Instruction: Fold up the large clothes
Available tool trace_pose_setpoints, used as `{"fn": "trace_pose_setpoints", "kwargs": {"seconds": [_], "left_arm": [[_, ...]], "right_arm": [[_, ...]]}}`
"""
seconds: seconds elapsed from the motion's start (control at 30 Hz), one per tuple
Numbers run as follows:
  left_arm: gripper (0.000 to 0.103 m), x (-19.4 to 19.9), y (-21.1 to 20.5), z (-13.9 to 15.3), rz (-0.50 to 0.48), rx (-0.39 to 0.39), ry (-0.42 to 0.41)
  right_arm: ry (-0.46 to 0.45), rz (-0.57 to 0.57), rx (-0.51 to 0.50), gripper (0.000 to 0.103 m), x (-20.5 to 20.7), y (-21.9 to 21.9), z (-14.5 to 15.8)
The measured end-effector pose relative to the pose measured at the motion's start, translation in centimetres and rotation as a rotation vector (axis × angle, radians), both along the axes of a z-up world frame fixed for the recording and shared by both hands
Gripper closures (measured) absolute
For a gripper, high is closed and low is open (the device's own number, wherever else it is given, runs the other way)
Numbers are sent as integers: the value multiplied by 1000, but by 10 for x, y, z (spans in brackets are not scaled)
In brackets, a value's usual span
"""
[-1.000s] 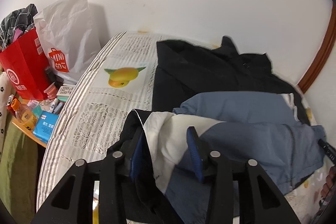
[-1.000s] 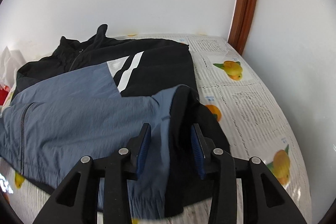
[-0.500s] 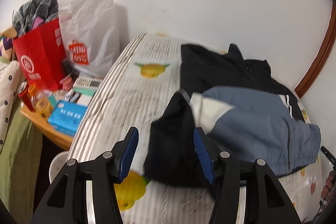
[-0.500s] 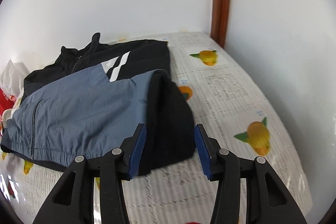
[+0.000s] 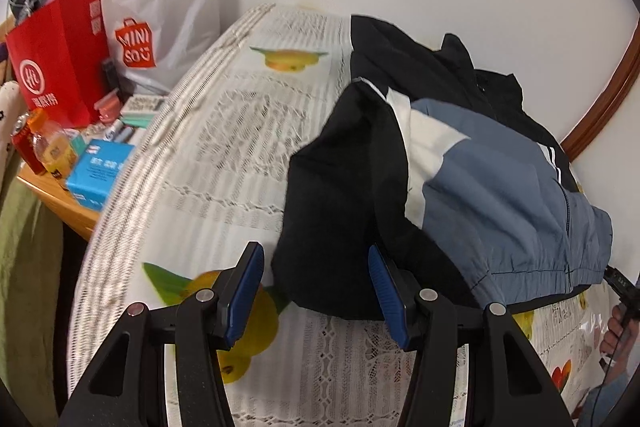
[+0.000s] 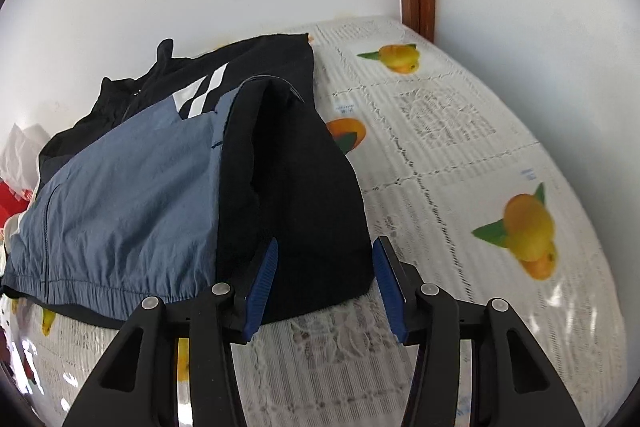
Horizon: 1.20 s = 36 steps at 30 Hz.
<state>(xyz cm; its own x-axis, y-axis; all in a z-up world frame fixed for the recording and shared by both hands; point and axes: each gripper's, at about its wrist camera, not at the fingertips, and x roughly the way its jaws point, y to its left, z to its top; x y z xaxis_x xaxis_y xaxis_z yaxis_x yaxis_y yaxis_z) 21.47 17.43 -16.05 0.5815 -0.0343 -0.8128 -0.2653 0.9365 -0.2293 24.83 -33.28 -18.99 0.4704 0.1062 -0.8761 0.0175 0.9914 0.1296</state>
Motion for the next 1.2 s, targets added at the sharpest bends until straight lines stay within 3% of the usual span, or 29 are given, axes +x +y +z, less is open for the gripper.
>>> {"fn": "trace_pose_setpoints", "kwargs": {"seconds": [0.17,0.23,0.3,0.33,0.43,0.73,1.07,1.2], "left_arm": [[57,5,-7,-2,-2,12,0],[67,4,-10,-1,-11,19,3],[76,3,-14,0,-19,23,6],[83,1,-16,2,-24,32,7],[91,-3,-18,6,-24,53,8],[94,-33,-16,17,-15,52,-5],[94,-94,-32,17,-51,61,12],[93,-109,-36,16,-45,50,18]], "right_arm": [[20,21,43,52,14,-2,-9],[16,31,41,53,16,-1,-12],[7,56,37,71,16,2,-11],[3,62,23,86,15,4,-11],[-23,67,28,94,9,5,-7],[-11,74,20,95,-26,2,11],[7,69,-29,95,-92,-12,26],[44,34,-78,90,-108,-20,29]]}}
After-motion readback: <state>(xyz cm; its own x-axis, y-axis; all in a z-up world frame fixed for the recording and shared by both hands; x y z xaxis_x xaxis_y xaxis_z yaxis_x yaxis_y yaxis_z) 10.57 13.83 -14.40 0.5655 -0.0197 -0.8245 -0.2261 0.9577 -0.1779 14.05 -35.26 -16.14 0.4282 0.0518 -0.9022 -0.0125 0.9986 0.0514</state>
